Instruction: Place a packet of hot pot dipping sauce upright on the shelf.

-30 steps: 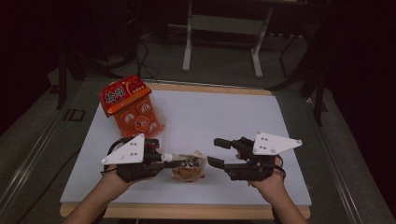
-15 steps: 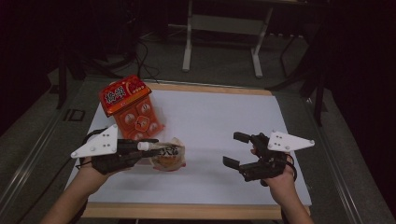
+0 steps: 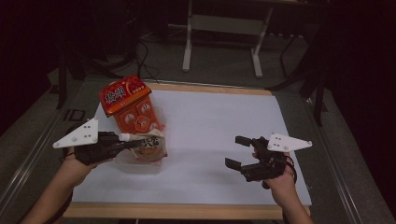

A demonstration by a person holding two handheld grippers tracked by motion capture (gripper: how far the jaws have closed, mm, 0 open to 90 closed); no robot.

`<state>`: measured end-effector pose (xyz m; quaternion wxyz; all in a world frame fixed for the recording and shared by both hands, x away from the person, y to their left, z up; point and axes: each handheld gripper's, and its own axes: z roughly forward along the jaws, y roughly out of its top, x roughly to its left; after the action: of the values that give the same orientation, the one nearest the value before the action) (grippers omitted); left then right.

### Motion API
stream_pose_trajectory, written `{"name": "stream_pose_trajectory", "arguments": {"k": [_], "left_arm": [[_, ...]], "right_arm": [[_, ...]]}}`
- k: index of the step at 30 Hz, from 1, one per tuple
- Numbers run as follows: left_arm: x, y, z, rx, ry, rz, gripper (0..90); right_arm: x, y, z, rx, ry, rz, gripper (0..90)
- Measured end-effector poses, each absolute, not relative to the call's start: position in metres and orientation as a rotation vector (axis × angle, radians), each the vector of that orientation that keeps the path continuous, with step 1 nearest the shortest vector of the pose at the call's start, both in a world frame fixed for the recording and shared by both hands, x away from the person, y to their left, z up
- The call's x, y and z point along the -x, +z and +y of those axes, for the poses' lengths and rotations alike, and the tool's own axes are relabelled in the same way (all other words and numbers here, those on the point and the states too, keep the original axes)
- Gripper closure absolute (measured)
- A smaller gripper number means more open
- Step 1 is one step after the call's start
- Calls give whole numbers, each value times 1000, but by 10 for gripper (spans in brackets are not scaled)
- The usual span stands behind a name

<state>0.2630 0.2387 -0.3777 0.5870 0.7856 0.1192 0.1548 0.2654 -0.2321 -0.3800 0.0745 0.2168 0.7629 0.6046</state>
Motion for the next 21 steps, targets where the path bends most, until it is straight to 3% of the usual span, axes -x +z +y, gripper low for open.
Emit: {"name": "stream_pose_trajectory", "arguments": {"k": [21], "left_arm": [[-277,-419,263,-1872,313,308,896]], "right_arm": [[-271,-390,-232,-679,1826,2308,155]]}}
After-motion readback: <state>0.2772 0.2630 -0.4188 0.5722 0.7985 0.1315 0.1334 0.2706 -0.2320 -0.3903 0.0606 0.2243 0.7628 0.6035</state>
